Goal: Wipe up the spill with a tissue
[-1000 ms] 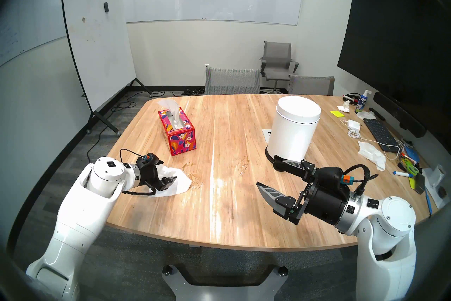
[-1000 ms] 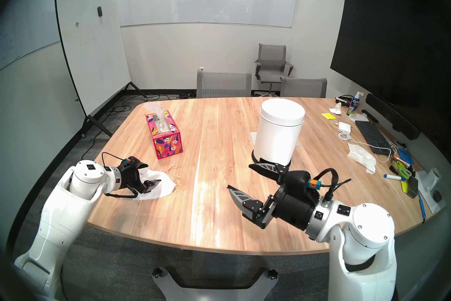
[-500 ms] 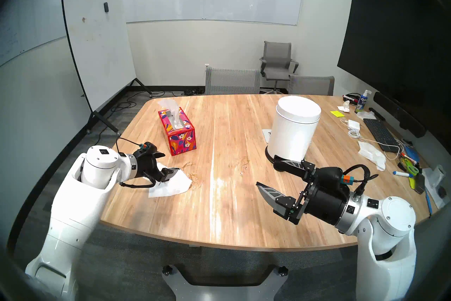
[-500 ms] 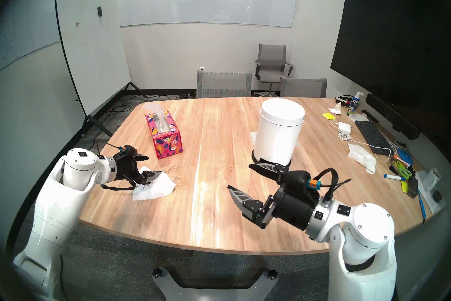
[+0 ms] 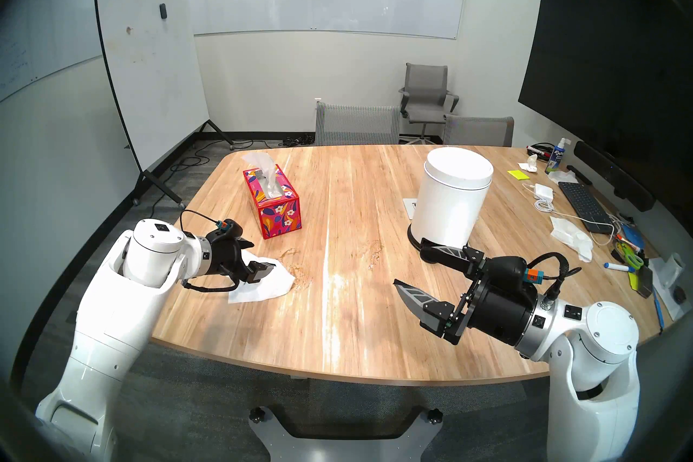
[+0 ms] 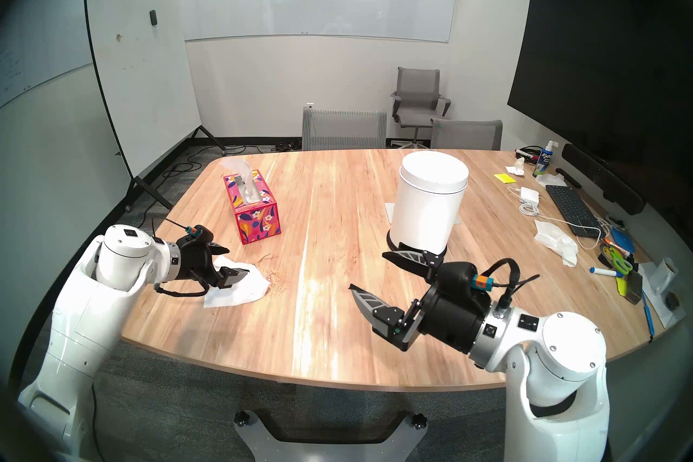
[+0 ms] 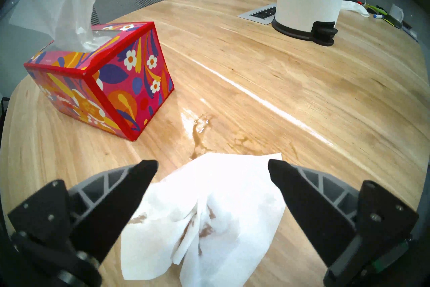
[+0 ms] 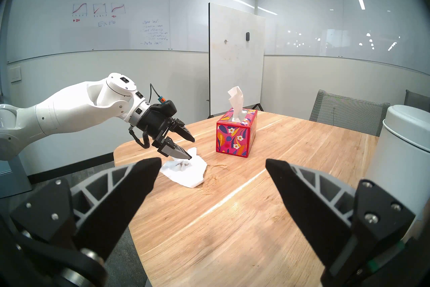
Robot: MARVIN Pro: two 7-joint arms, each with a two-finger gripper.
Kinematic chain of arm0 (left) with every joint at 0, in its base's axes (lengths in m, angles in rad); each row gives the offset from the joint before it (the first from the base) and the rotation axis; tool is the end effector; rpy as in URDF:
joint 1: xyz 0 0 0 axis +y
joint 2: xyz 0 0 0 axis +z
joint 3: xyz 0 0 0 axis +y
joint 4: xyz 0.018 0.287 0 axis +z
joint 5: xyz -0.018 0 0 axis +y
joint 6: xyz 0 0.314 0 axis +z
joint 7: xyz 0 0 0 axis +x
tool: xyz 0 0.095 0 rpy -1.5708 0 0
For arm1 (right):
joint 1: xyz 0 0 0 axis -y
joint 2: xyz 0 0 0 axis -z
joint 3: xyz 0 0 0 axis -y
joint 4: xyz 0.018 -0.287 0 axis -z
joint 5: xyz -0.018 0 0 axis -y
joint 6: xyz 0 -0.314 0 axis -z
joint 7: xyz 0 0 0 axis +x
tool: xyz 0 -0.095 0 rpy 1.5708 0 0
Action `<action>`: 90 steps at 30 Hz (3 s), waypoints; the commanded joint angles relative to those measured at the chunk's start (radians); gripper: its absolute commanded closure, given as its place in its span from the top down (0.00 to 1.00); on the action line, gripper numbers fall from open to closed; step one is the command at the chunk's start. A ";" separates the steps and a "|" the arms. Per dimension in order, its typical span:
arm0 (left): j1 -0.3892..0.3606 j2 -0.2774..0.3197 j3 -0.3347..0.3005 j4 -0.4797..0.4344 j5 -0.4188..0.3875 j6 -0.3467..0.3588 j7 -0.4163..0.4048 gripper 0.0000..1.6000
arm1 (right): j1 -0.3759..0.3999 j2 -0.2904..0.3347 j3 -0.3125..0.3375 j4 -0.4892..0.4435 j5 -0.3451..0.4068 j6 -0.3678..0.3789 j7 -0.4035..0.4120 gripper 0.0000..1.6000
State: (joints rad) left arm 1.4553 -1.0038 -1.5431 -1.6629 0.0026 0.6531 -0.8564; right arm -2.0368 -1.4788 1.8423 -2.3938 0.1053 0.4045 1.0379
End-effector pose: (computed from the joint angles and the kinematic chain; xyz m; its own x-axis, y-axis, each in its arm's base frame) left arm 0.4155 0.0967 -0.2590 0.4470 -0.4689 0.7618 -0.6525 -0.7535 -0.0810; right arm 0.2434 0.0006 -0.1714 0.0369 0.0985 0.9945 0.7661 -0.6418 0.0351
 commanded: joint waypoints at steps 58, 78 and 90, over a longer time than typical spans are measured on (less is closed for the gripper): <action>0.020 -0.013 0.096 0.110 0.089 -0.170 0.072 0.00 | 0.003 0.001 0.003 -0.016 0.003 0.001 0.003 1.00; 0.019 -0.084 0.158 0.074 0.113 -0.136 0.126 0.00 | 0.003 0.001 0.002 -0.016 0.003 0.000 0.003 1.00; -0.051 -0.142 0.207 0.128 0.130 -0.101 0.163 0.00 | 0.003 0.001 0.002 -0.016 0.003 0.000 0.003 1.00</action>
State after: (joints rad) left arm 1.4455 -1.0951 -1.3632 -1.5685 0.1336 0.5398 -0.7022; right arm -2.0367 -1.4790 1.8424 -2.3934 0.1051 0.4045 1.0380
